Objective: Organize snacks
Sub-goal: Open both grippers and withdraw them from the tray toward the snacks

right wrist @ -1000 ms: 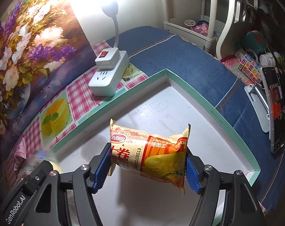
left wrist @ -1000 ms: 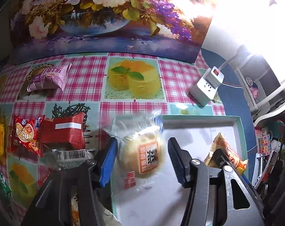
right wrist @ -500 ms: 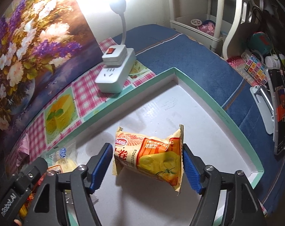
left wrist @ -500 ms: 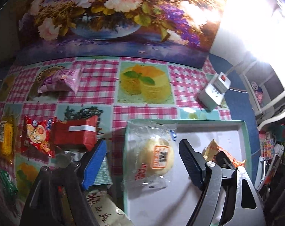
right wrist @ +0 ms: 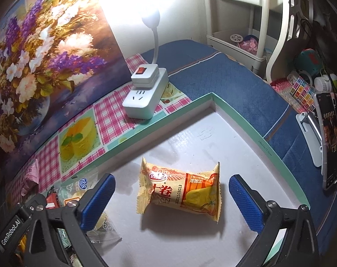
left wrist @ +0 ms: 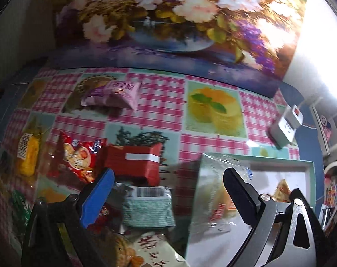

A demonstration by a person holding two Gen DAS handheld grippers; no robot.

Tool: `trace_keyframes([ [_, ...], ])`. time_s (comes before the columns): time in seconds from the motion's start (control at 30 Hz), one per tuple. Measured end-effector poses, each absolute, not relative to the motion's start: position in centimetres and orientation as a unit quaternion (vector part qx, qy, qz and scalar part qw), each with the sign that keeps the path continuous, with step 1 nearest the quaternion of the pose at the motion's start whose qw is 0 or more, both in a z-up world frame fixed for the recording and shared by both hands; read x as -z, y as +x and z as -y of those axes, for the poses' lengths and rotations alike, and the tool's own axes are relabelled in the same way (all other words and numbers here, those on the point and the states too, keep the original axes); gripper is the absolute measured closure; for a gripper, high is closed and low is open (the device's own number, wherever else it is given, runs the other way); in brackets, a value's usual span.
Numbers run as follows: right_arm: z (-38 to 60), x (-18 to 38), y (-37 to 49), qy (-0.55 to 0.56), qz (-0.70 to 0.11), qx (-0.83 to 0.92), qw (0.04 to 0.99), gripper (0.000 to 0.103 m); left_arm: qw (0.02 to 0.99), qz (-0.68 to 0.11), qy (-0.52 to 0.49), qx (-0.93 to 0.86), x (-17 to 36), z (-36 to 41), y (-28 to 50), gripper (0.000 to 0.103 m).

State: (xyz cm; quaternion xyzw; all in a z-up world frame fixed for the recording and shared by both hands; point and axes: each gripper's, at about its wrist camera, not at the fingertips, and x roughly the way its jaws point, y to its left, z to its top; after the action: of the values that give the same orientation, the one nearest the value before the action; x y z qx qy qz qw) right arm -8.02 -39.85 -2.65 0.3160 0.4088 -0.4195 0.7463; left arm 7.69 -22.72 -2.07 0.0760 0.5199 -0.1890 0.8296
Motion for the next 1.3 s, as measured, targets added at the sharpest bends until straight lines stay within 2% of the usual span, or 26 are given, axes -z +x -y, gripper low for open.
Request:
trace_keyframes([
  [0.33, 37.4, -0.7, -7.2, 0.283, -0.363, 0.395, 0.795, 0.0, 0.847, -0.509, 0.079, 0.132, 2.0, 18.4, 8.9, 0.004],
  [0.5, 36.1, -1.8, -6.9, 0.298, -0.353, 0.363, 0.809, 0.0, 0.864, -0.486, 0.073, 0.112, -0.4, 15.6, 8.9, 0.004],
  [0.9, 28.9, -4.3, -4.5, 0.255, -0.376, 0.265, 0.85, 0.0, 0.891, -0.446, 0.065, 0.058, -4.6, 7.1, 8.6, 0.004],
  [1.3, 20.8, -2.1, -0.5, 0.22, -0.437, 0.155, 0.858, 0.0, 0.884, -0.466, -0.005, -0.036, -3.3, -3.5, 8.8, 0.004],
])
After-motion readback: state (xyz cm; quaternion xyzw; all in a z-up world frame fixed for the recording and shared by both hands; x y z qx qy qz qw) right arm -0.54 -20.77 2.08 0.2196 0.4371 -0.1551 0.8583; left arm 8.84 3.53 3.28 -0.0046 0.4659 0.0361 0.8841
